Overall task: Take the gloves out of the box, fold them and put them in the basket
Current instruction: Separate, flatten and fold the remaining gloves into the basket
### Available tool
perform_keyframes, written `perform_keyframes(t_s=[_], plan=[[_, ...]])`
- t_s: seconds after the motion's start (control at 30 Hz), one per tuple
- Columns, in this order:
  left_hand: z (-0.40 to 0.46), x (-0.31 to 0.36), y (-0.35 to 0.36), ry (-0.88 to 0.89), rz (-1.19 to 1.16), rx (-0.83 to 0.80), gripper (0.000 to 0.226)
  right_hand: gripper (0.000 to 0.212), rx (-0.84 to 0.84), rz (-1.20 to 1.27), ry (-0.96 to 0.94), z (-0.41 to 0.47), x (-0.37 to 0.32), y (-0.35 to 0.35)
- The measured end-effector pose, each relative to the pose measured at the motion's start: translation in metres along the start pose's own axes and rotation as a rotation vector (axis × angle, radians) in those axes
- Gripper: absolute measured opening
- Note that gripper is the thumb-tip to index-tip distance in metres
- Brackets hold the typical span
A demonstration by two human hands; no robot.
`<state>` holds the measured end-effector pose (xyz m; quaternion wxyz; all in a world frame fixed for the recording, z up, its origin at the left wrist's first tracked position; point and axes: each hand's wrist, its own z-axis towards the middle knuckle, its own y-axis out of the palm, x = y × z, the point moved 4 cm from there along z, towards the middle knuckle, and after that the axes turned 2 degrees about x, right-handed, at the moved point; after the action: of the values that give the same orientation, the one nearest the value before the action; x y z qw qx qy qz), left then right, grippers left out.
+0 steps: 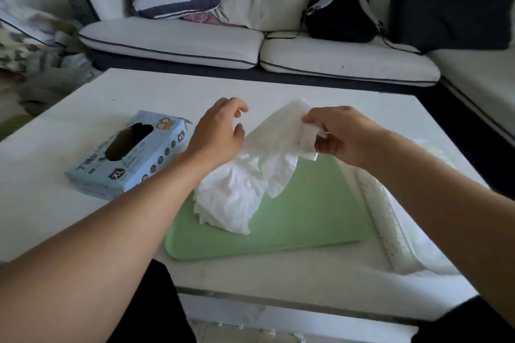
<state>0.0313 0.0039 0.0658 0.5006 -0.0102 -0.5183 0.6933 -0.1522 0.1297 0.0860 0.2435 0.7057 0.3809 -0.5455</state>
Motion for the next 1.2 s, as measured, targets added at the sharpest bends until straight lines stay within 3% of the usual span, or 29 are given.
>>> perform_keyframes(t_s=[0.07, 0.13, 0.2, 0.23, 0.37, 0.43, 0.5, 0.57, 0.6, 0.7, 0.87, 1.0, 1.13, 1.2], plan=[[-0.001, 0.025, -0.005, -0.018, -0.432, 0.005, 0.034, 0.007, 0.002, 0.110, -0.026, -0.018, -0.008, -0.010], [-0.011, 0.056, 0.003, -0.038, -0.719, -0.256, 0.064, 0.018, -0.077, 0.205, -0.025, -0.031, -0.005, -0.012], [-0.026, 0.081, 0.016, -0.028, -0.723, -0.466, 0.087, 0.029, -0.229, 0.239, -0.006, -0.040, -0.002, -0.007], [-0.031, 0.086, 0.023, -0.020, -0.691, -0.472, 0.090, 0.026, -0.297, 0.237, 0.001, -0.045, -0.002, -0.004], [-0.034, 0.094, 0.035, -0.099, -0.714, -0.280, 0.056, 0.023, -0.396, 0.190, -0.001, -0.060, -0.008, -0.011], [-0.033, 0.093, 0.037, -0.189, -0.762, -0.301, 0.032, 0.031, -0.263, 0.043, -0.095, -0.057, -0.012, -0.027], [-0.033, 0.095, 0.037, -0.318, -0.883, -0.377, 0.011, 0.048, -0.098, -0.277, -0.266, -0.050, -0.017, -0.051], [-0.034, 0.097, 0.035, -0.469, -1.077, -0.506, 0.014, 0.065, -0.148, -0.488, -0.285, -0.046, -0.013, -0.058], [-0.035, 0.099, 0.034, -0.505, -1.148, -0.578, 0.019, 0.067, -0.251, -0.473, -0.226, -0.044, -0.005, -0.058], [-0.036, 0.100, 0.032, -0.517, -1.227, -0.666, 0.031, 0.045, -0.529, -0.203, -0.026, -0.047, 0.012, -0.050], [-0.031, 0.088, 0.028, -0.543, -1.074, -0.771, 0.035, 0.029, -0.472, -0.199, 0.088, -0.035, 0.015, -0.056], [-0.019, 0.068, 0.033, -0.487, -0.634, -0.566, 0.032, 0.015, -0.303, -0.244, 0.060, -0.020, 0.023, -0.050], [0.010, 0.068, 0.018, -0.090, -0.573, -0.018, 0.039, 0.009, 0.003, -0.234, -0.482, -0.009, -0.011, -0.054], [0.017, 0.076, 0.003, 0.100, -0.538, 0.149, 0.033, 0.010, 0.088, -0.242, -0.755, -0.015, -0.032, -0.059]])
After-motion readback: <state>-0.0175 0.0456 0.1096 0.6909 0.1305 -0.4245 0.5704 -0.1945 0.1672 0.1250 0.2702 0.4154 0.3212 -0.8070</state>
